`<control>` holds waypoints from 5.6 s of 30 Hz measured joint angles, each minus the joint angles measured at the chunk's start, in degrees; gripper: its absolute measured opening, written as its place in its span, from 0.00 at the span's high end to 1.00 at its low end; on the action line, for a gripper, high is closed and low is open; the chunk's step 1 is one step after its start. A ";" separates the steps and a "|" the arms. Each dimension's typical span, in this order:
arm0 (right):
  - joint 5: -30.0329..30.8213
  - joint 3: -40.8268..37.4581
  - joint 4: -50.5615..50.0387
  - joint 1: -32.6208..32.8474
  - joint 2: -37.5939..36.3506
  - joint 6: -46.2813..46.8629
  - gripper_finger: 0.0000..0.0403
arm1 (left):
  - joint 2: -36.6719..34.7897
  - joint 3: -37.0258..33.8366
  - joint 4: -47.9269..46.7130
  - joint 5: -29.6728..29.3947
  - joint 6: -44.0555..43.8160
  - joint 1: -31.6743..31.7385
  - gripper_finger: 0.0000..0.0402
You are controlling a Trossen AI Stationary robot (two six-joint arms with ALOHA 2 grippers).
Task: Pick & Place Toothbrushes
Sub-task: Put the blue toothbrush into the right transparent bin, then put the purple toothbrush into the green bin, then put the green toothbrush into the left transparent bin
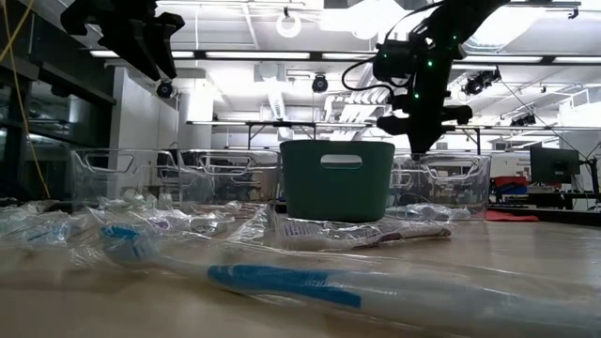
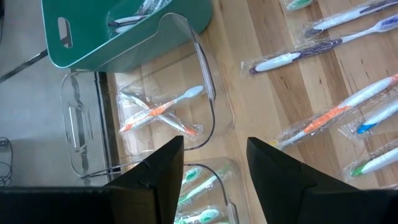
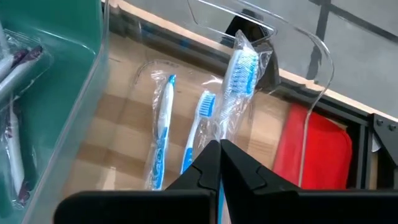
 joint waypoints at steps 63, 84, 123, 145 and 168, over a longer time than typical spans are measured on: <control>-20.84 -6.43 17.30 50.37 14.40 -41.89 0.63 | -24.56 -23.95 25.57 13.65 -2.71 -0.04 0.58; -22.15 0.67 6.21 49.28 8.75 -14.08 0.96 | -30.81 -28.04 25.79 15.05 -4.68 -0.02 0.58; -26.79 5.81 7.88 13.62 1.42 14.08 0.83 | -30.73 -28.05 25.49 15.13 -5.29 -0.01 0.58; -28.98 5.81 11.96 35.14 -1.80 6.05 0.59 | -30.73 -28.04 24.75 15.13 -5.31 -0.01 0.58; -24.98 5.83 39.44 46.48 16.73 -48.82 0.59 | -30.73 -28.04 24.68 15.13 -5.31 -0.02 0.58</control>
